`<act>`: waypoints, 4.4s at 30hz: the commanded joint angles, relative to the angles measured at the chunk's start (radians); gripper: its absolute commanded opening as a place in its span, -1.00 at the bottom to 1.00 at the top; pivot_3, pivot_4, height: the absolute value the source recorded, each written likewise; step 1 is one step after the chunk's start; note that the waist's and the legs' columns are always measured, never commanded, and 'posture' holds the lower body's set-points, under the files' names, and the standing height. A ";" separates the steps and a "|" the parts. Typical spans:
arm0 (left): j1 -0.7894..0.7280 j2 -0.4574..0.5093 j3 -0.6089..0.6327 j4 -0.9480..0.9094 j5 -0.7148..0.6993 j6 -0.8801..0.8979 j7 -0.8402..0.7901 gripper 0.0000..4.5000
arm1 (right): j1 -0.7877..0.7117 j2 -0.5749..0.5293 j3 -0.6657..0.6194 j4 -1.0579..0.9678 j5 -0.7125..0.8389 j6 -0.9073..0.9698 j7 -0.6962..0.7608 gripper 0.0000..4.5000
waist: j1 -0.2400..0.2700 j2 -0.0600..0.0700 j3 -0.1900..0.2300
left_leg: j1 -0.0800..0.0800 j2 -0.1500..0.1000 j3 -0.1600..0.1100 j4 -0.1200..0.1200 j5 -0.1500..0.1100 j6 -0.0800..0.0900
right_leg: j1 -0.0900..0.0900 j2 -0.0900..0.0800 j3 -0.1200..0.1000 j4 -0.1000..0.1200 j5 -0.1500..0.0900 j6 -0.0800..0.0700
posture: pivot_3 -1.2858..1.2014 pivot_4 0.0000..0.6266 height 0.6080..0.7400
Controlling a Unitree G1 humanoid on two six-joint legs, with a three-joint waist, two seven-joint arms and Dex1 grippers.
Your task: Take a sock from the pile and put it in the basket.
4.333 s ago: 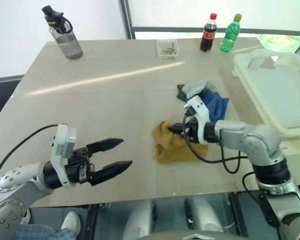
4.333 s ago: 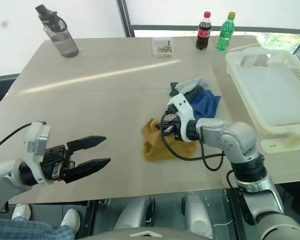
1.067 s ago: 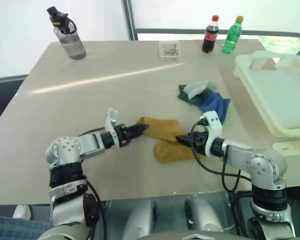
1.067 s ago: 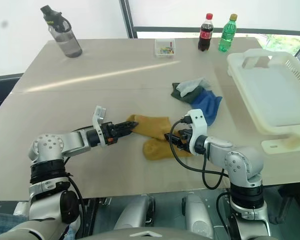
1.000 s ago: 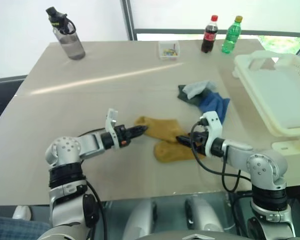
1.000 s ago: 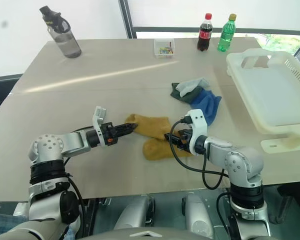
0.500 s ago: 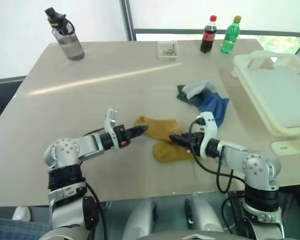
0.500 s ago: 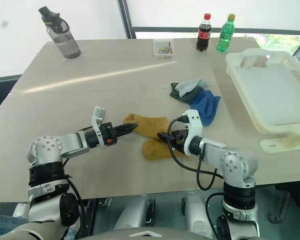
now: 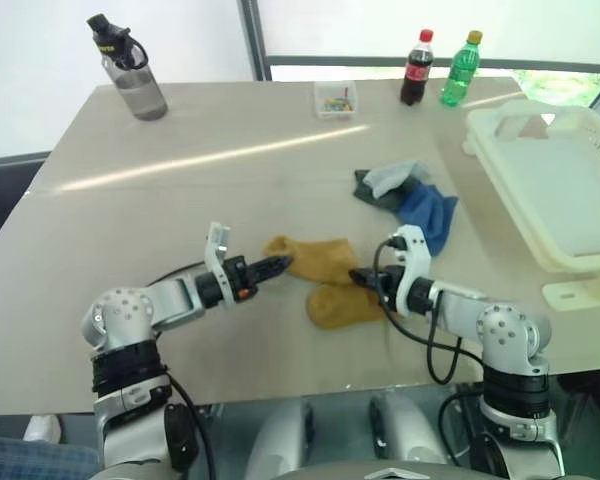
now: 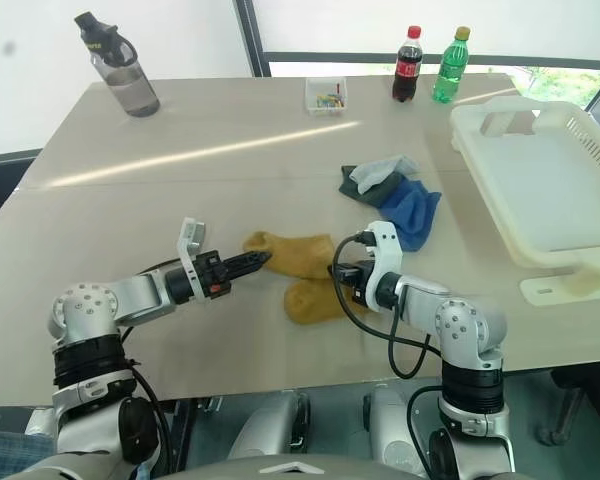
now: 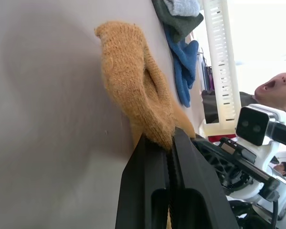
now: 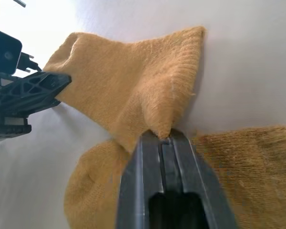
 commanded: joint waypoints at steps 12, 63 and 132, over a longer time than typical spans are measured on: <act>0.195 -0.031 0.074 -0.307 -0.411 0.112 0.070 -1.00 | -0.026 -0.153 -0.177 -0.225 0.215 0.134 0.064 -0.99 | -0.002 -0.001 0.001 | -0.003 0.000 -0.001 -0.001 0.000 0.000 | -0.002 -0.002 0.000 -0.003 0.000 0.000 | 0.03 -0.52 1.00; 0.460 0.006 -0.403 -0.516 -0.478 -0.417 0.324 -1.00 | 0.143 -0.337 -0.276 -0.228 0.341 0.188 -0.042 -0.39 | 0.028 -0.001 0.001 | -0.006 0.000 -0.001 -0.004 0.000 0.001 | 0.000 0.000 -0.002 -0.013 -0.002 -0.003 | 0.03 -0.52 1.00; 0.469 0.016 -0.442 -0.518 -0.554 -0.493 0.399 -1.00 | 0.122 -0.571 0.116 -0.231 0.135 -0.079 0.130 -0.97 | 0.029 -0.001 0.001 | -0.006 0.001 -0.001 -0.001 0.000 0.001 | 0.001 0.001 -0.002 -0.012 -0.001 -0.002 | 0.03 -0.52 1.00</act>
